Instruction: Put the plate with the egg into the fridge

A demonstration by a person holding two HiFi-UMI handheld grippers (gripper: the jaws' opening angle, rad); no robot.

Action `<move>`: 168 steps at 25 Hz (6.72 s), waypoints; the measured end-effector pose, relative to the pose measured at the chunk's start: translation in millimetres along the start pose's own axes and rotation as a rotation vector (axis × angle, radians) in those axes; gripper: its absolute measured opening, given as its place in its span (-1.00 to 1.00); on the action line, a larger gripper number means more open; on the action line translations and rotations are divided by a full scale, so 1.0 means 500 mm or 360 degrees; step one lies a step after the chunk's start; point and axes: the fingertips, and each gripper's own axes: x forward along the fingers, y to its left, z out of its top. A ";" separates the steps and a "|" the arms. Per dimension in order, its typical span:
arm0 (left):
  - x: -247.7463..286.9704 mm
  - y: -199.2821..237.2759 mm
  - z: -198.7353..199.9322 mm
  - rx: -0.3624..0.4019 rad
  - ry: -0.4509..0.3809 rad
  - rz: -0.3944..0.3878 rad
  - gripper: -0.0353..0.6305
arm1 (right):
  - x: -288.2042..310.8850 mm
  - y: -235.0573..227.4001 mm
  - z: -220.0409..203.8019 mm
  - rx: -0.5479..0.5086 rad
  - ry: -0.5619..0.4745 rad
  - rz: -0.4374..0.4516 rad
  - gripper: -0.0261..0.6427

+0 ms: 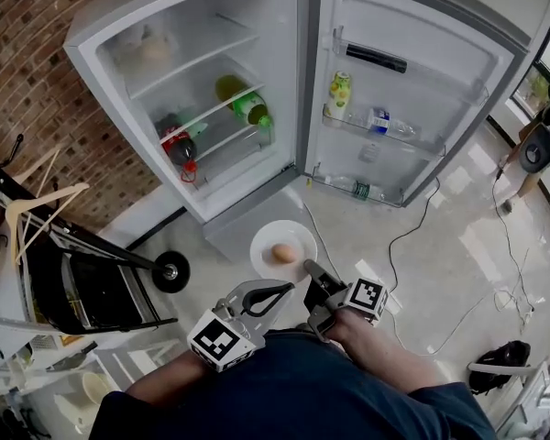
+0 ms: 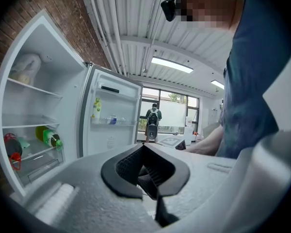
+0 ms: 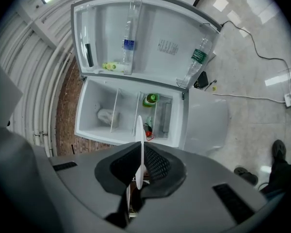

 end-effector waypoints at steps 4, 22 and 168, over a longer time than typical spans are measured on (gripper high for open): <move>0.012 0.028 0.007 -0.0018 -0.0018 0.0045 -0.88 | 0.019 -0.005 0.016 0.0004 0.0026 -0.0003 -0.86; 0.011 0.370 0.079 0.0102 -0.0073 -0.0088 -0.88 | 0.309 0.056 0.127 -0.0073 -0.0144 -0.0114 -0.86; 0.094 0.691 0.131 -0.0010 -0.0066 0.0179 -0.88 | 0.667 0.272 0.342 -0.0187 -0.0051 0.0274 -0.84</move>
